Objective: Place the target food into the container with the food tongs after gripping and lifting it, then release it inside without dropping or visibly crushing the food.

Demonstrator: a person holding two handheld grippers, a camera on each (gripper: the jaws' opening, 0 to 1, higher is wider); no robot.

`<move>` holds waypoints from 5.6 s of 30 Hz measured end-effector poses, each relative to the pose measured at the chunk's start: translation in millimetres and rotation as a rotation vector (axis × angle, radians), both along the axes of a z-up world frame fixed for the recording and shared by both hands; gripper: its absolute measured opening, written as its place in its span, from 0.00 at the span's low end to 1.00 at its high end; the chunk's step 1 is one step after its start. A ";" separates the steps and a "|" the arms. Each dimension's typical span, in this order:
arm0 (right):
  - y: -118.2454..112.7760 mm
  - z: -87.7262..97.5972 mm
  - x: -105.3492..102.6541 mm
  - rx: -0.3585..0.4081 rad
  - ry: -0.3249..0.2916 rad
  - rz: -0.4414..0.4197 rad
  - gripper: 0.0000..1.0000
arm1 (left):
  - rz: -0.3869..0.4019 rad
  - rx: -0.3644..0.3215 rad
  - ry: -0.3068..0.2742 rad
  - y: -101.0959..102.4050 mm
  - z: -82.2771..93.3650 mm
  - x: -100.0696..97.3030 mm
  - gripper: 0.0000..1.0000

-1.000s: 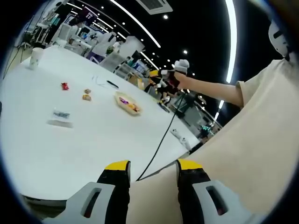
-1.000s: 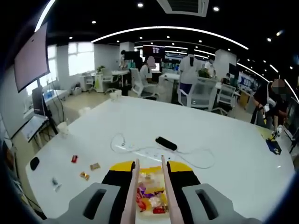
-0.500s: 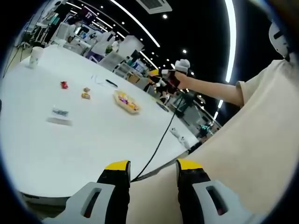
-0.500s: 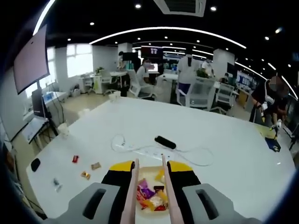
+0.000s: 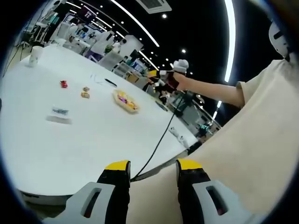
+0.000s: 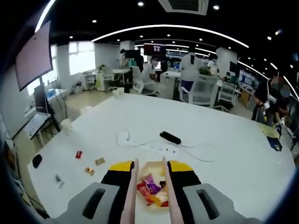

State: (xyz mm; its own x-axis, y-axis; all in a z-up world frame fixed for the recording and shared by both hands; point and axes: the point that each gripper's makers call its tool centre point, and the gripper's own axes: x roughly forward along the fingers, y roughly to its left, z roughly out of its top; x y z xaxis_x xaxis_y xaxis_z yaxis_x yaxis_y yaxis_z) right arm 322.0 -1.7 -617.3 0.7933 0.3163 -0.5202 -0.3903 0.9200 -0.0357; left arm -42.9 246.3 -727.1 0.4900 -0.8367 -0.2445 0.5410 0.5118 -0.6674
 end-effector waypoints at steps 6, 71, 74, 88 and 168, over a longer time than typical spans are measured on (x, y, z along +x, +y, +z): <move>23.0 -9.5 -6.4 -0.009 0.021 0.050 0.28 | 0.006 0.001 0.003 2.8 -0.8 -1.8 0.38; 178.9 -128.4 -7.5 0.164 0.253 0.157 0.29 | 0.086 -0.003 0.066 27.8 -11.1 17.9 0.38; 181.8 -135.4 -4.5 0.162 0.262 0.159 0.29 | 0.089 -0.001 0.068 29.9 -11.6 19.1 0.38; 204.1 -165.6 -5.0 0.160 0.323 0.185 0.29 | 0.109 -0.001 0.090 40.1 -13.6 23.6 0.38; 226.2 -219.1 0.0 -0.141 0.317 0.346 0.27 | 0.138 -0.016 0.180 59.7 -28.5 47.0 0.36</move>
